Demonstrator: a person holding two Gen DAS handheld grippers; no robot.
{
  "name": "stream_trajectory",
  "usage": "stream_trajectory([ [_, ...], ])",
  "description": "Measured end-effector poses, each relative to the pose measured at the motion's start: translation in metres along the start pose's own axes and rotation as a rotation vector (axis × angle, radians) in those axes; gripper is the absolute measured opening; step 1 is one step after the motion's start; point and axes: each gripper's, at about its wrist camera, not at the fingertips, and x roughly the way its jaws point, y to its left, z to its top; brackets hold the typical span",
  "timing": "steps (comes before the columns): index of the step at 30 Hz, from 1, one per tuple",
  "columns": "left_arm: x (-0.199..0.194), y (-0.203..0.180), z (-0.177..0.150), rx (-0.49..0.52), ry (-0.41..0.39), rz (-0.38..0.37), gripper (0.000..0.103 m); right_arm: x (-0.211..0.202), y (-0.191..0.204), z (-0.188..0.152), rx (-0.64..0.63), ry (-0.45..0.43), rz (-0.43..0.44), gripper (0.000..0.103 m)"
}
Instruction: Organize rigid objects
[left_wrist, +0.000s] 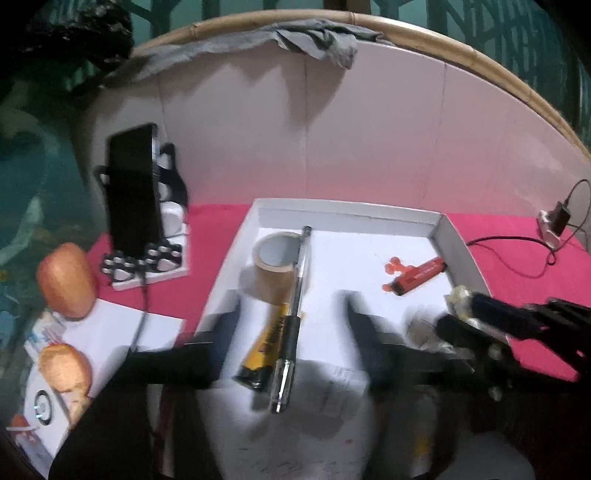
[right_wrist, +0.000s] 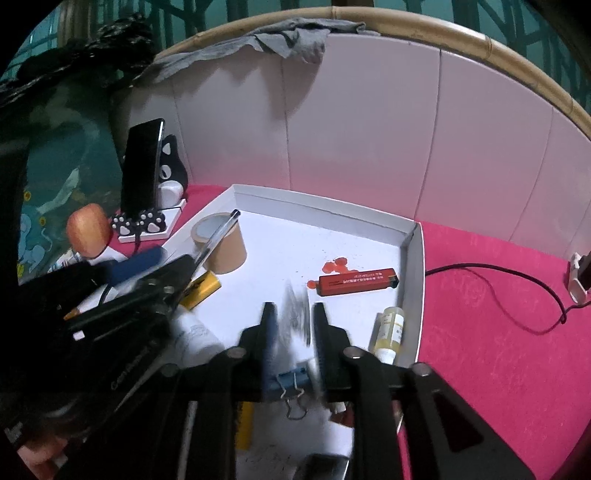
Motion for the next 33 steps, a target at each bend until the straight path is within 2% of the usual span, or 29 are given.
stream_trajectory([
  [1,-0.002,0.002,0.0,-0.002,-0.012,0.019,0.088,-0.003,-0.002,-0.002,-0.003,-0.011,-0.011,0.045],
  [3,-0.005,0.013,-0.002,-0.037,-0.018,0.026,0.103,-0.008,-0.008,-0.005,0.011,-0.025,-0.023,0.084],
  [4,-0.008,0.018,-0.003,-0.063,-0.013,0.017,0.103,-0.011,-0.011,-0.007,0.02,-0.034,-0.028,0.088],
  [6,-0.014,0.026,-0.005,-0.1,-0.017,0.003,0.103,-0.016,-0.012,-0.01,0.02,-0.036,-0.024,0.088],
  [11,-0.033,0.026,-0.008,-0.104,-0.032,0.036,0.103,-0.033,-0.002,-0.017,-0.033,-0.075,-0.036,0.088],
  [15,-0.057,0.019,-0.008,-0.063,-0.054,0.122,0.103,-0.057,0.001,-0.029,-0.081,-0.133,-0.065,0.088],
  [19,-0.092,0.009,-0.01,-0.04,-0.116,0.204,0.103,-0.081,-0.005,-0.038,-0.088,-0.188,-0.106,0.088],
  [22,-0.124,0.002,-0.013,-0.06,-0.182,0.202,0.103,-0.103,-0.016,-0.044,-0.068,-0.239,-0.133,0.088],
  [24,-0.143,0.001,-0.016,-0.112,-0.21,0.213,0.103,-0.117,-0.023,-0.047,-0.052,-0.272,-0.159,0.088],
  [26,-0.154,0.0,-0.016,-0.138,-0.207,0.171,0.103,-0.131,-0.03,-0.052,-0.025,-0.3,-0.171,0.088],
  [28,-0.162,-0.005,-0.017,-0.122,-0.184,0.138,0.103,-0.15,-0.042,-0.056,0.024,-0.338,-0.175,0.088],
  [33,-0.191,-0.027,-0.026,-0.067,-0.206,0.171,0.103,-0.197,-0.066,-0.07,0.107,-0.448,-0.13,0.088],
])
